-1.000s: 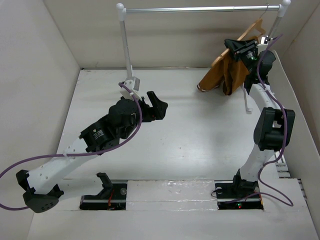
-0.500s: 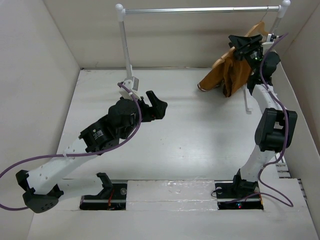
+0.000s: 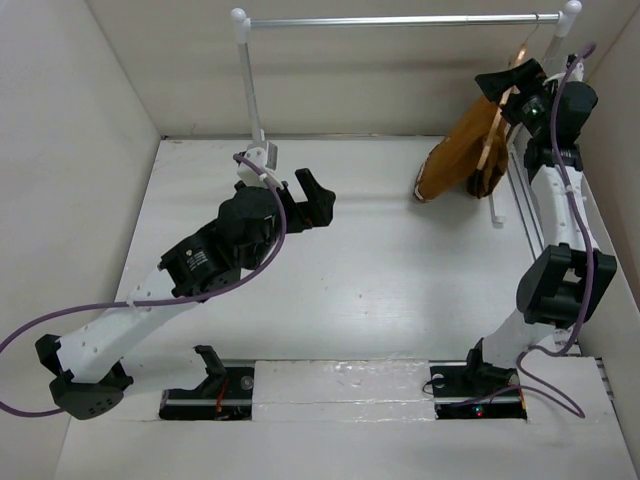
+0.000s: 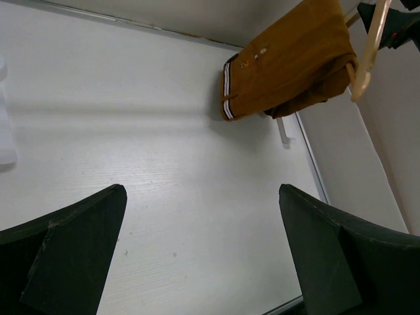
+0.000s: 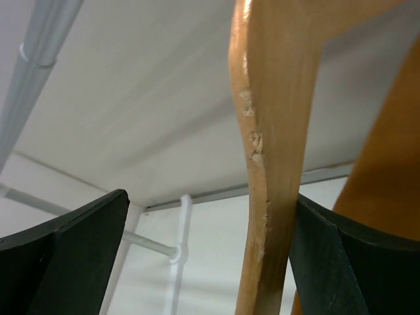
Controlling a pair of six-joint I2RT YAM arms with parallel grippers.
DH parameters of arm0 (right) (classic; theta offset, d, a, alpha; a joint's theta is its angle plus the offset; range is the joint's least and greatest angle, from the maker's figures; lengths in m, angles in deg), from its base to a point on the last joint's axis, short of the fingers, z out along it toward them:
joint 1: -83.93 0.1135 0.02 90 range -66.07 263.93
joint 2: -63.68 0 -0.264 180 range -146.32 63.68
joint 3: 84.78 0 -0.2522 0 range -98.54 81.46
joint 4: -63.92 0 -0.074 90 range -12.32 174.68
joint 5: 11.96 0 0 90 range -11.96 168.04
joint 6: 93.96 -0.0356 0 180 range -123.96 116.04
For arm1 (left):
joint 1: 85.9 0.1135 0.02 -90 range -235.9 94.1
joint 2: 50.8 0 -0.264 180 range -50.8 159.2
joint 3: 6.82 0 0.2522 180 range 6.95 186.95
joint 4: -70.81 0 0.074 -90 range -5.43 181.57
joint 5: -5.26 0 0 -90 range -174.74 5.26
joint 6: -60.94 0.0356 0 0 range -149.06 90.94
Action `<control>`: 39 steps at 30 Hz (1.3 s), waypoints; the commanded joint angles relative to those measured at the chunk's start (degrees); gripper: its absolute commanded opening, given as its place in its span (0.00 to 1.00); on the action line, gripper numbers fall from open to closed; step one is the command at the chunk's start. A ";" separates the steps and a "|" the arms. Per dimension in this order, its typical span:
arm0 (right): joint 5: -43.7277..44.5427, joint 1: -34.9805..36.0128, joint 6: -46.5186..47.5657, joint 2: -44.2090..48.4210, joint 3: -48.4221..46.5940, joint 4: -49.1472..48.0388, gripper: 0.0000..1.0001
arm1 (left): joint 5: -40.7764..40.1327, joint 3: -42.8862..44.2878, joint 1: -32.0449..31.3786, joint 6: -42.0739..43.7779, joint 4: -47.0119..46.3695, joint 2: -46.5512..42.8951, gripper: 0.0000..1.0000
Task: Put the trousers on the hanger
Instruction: Place the hanger at the clothesline, then reset both arms
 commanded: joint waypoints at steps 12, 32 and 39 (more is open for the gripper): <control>6.44 -3.99 18.35 7.43 -2.74 18.91 1.00 | -3.70 3.36 -0.22 2.33 -1.83 -1.05 0.99; 10.67 -6.98 32.42 26.48 7.84 27.36 1.00 | -0.80 2.05 -0.22 1.81 0.98 2.82 0.99; 15.90 0.12 37.07 48.19 35.82 33.13 1.00 | 1.14 -4.63 -0.22 -0.83 1.86 0.28 0.99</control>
